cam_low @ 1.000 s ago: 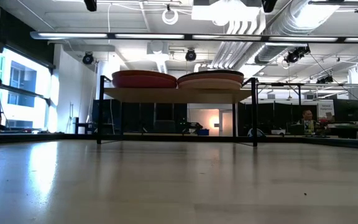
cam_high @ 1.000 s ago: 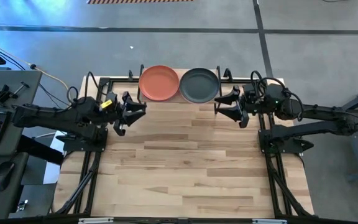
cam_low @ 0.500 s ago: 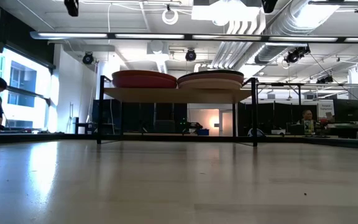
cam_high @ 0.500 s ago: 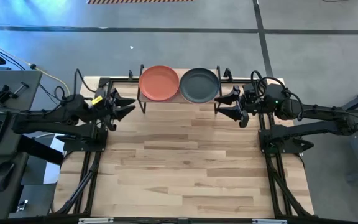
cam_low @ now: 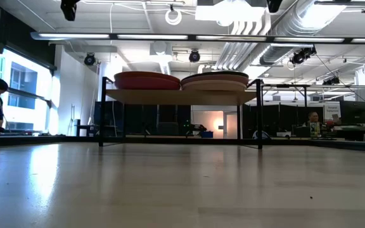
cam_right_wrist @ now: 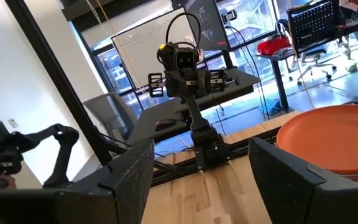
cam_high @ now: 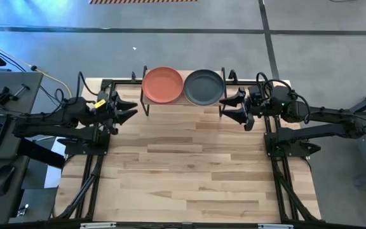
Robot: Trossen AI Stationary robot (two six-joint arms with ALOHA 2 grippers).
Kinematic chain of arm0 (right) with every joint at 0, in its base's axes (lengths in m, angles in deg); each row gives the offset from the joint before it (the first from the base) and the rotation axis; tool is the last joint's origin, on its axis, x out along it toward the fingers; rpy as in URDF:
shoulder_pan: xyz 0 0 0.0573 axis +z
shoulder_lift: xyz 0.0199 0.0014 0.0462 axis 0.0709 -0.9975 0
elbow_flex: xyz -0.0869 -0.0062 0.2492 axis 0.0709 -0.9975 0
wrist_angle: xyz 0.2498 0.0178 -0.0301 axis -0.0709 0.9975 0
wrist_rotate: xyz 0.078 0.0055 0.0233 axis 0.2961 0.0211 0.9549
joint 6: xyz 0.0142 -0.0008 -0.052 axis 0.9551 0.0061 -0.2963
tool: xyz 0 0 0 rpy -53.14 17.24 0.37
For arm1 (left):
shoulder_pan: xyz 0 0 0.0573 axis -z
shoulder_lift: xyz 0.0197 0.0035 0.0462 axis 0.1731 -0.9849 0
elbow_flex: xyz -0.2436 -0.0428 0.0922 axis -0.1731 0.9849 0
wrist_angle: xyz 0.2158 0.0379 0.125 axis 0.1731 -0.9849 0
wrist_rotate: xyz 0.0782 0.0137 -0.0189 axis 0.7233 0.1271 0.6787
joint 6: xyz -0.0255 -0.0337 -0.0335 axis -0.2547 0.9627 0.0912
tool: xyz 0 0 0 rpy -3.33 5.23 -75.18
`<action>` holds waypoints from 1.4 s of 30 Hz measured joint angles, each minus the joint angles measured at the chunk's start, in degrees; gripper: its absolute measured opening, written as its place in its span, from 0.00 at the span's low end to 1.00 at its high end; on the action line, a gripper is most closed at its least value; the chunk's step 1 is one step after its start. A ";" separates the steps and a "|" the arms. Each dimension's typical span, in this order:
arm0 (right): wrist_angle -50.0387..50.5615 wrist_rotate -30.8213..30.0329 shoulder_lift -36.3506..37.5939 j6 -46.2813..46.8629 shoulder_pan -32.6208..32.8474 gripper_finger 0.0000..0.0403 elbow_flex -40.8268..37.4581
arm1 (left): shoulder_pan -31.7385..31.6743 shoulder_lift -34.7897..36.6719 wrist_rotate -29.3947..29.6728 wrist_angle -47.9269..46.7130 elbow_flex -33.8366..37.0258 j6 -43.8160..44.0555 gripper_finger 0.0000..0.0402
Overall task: Place and stack plates onto a shelf
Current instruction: Return to Home Position
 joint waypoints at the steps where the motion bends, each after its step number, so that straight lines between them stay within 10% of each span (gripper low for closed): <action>1: 0.00 -0.01 0.00 -0.65 0.00 0.60 0.00 | 0.00 0.02 0.20 -0.12 0.00 -0.16 0.38; 26: 0.02 -0.01 -0.02 -7.44 -0.05 0.60 0.00 | 0.00 5.16 -1.75 -9.47 0.12 0.52 0.38; 42: 0.09 -5.63 -0.02 -3.88 -0.24 0.60 0.00 | 0.00 21.87 0.95 5.66 18.09 3.05 0.38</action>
